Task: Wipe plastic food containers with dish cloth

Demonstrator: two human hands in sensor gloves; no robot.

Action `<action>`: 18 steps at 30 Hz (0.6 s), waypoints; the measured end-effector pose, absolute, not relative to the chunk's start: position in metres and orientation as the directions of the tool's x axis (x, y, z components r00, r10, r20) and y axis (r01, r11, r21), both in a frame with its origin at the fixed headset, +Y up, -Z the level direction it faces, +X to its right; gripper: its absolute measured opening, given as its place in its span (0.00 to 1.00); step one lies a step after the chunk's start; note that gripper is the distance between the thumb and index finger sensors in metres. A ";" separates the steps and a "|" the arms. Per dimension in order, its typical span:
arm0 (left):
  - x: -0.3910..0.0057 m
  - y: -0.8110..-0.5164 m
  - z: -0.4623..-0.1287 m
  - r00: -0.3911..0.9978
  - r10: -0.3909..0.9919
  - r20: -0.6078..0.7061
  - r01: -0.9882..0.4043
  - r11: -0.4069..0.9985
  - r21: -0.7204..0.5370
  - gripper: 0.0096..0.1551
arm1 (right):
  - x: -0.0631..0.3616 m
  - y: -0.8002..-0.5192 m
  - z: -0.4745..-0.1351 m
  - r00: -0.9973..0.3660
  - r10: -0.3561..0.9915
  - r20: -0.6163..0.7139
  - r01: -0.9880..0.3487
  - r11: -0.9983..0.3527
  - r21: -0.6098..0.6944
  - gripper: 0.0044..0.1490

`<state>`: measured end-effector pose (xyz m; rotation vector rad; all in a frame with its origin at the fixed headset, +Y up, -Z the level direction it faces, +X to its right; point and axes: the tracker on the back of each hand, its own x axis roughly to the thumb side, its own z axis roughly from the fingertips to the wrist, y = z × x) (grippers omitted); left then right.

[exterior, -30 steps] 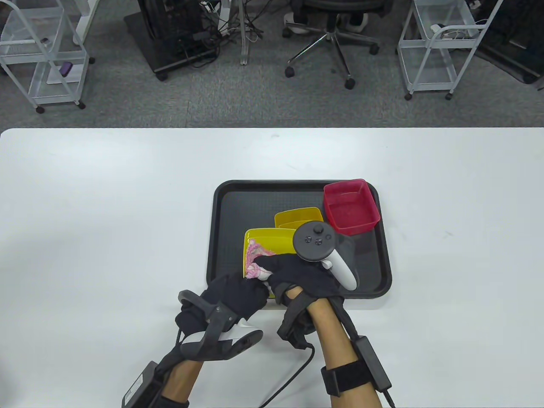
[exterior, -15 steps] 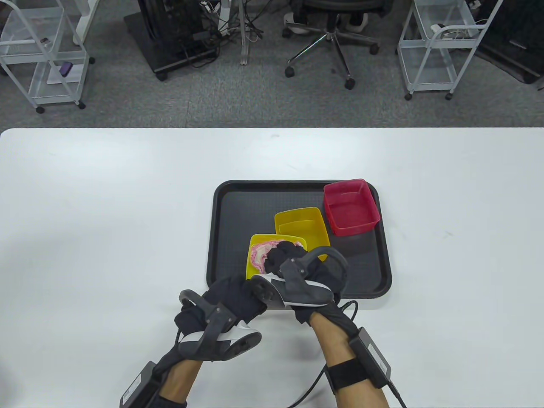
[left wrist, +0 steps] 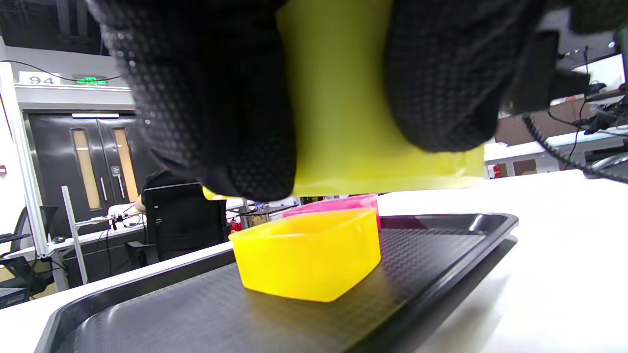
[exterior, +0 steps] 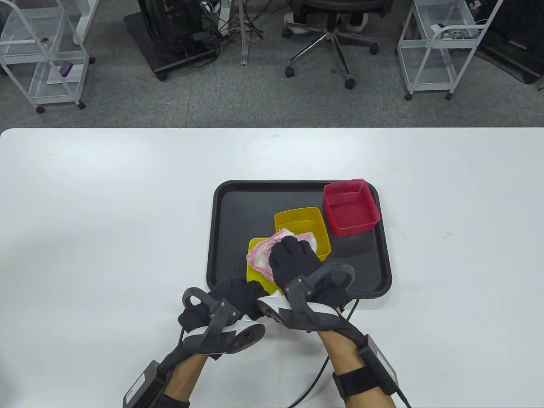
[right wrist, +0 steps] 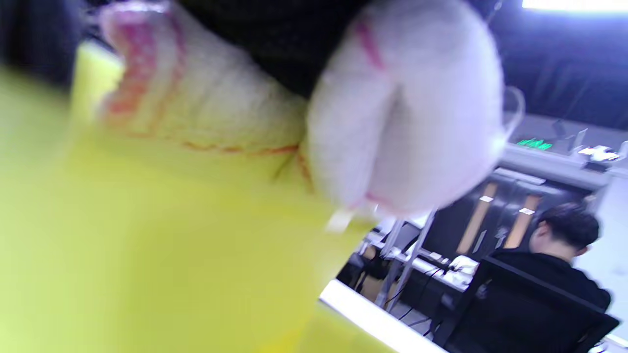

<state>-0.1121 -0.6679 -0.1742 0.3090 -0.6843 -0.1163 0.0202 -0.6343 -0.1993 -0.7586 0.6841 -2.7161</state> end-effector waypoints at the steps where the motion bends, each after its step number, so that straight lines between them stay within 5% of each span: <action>1: -0.112 -0.669 -0.175 0.772 -0.218 0.597 0.019 0.947 0.321 0.20 | 0.024 -0.633 -0.197 -0.853 -0.329 0.405 0.081 -0.850 -0.521 0.23; 8: -0.124 -0.664 -0.186 0.856 -0.102 0.507 -0.066 0.951 0.303 0.20 | 0.066 -0.637 -0.179 -0.929 0.054 0.366 -0.285 -0.735 -0.615 0.26; 11: -0.135 -0.661 -0.191 0.895 0.037 0.445 -0.160 0.957 0.243 0.20 | 0.070 -0.645 -0.172 -0.927 0.023 0.375 -0.272 -0.730 -0.627 0.26; 18: -0.157 -0.655 -0.196 0.928 0.223 0.299 -0.297 0.927 0.231 0.20 | 0.059 -0.663 -0.159 -0.837 0.216 0.502 -0.489 -0.706 -0.513 0.27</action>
